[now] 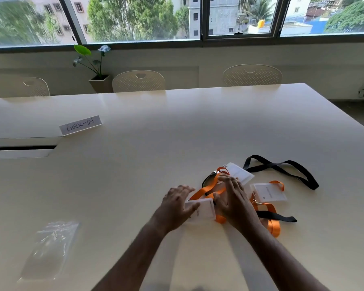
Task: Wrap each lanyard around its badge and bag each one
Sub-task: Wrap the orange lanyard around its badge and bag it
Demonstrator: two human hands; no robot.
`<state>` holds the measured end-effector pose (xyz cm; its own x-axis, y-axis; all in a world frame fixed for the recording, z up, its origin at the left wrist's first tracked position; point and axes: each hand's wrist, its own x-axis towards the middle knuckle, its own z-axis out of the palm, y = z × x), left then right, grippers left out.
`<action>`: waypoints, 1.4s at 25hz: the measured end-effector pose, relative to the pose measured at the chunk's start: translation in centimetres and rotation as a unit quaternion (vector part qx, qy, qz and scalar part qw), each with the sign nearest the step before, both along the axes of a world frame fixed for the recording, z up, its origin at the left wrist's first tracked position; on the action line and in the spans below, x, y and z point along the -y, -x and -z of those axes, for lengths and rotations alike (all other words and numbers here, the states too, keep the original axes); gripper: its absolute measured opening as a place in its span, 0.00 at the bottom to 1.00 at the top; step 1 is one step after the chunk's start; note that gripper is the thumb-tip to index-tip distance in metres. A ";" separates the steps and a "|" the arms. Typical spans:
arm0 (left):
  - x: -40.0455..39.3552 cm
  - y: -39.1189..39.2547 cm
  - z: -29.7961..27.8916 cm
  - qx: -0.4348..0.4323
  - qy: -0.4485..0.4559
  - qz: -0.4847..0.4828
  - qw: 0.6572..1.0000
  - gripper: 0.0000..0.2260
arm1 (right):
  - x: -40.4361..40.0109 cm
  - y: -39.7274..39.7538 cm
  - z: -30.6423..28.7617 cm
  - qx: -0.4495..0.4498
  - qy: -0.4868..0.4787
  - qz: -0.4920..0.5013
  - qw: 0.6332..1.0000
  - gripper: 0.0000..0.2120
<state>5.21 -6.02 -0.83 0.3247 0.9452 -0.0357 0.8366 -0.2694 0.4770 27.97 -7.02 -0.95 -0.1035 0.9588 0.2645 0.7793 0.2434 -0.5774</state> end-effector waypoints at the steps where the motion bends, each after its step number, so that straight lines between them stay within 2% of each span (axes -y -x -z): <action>1: 0.4 -0.4 -0.1 -0.016 0.001 0.019 1.000 0.27 | 0.2 0.0 0.1 -0.004 -0.005 -0.004 1.000 0.26; 4: 1.1 -1.2 -0.1 -0.050 0.003 0.046 0.998 0.28 | 0.1 0.2 0.5 -0.003 -0.009 -0.009 1.000 0.26; 10: 0.9 -1.4 0.3 -0.049 0.012 0.053 0.997 0.30 | -0.4 1.2 0.5 -0.013 -0.014 -0.021 1.000 0.23; 12: 0.6 -1.5 -0.1 -0.036 0.014 0.049 0.998 0.27 | -0.6 1.5 0.2 -0.009 -0.008 -0.019 1.000 0.24; 15: 0.4 -1.8 -1.0 -0.011 -0.003 0.031 0.999 0.18 | -0.6 1.8 -0.3 -0.010 -0.011 -0.012 1.000 0.23; 18: 0.5 -1.8 -2.1 0.016 -0.008 0.003 1.000 0.09 | -0.9 1.8 -1.1 -0.079 0.020 0.012 0.997 0.17; 20: 0.6 -1.4 -2.7 0.044 -0.006 -0.021 0.999 0.07 | -1.1 1.7 -1.5 -0.141 0.065 0.019 0.988 0.15; 23: 0.8 -0.7 -3.5 0.111 0.014 -0.065 0.992 0.09 | -0.8 2.3 -2.0 -0.278 0.111 -0.013 0.954 0.27; 26: 0.7 0.1 -4.0 0.228 0.028 -0.104 0.968 0.14 | -0.7 2.8 -2.1 -0.337 0.160 -0.051 0.926 0.36; 29: 0.0 0.6 -4.8 0.323 0.040 -0.165 0.931 0.17 | -0.7 3.5 -2.4 -0.344 0.225 -0.092 0.907 0.33; 35: -0.5 1.5 -5.8 0.431 0.082 -0.236 0.867 0.15 | -0.8 4.1 -2.3 -0.287 0.181 -0.124 0.933 0.30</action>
<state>3.67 -5.49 5.02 -0.1248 0.9850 -0.1188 0.1492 0.1370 0.9793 23.90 -6.20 1.36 -0.2750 0.9614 0.0081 0.2633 0.0834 -0.9611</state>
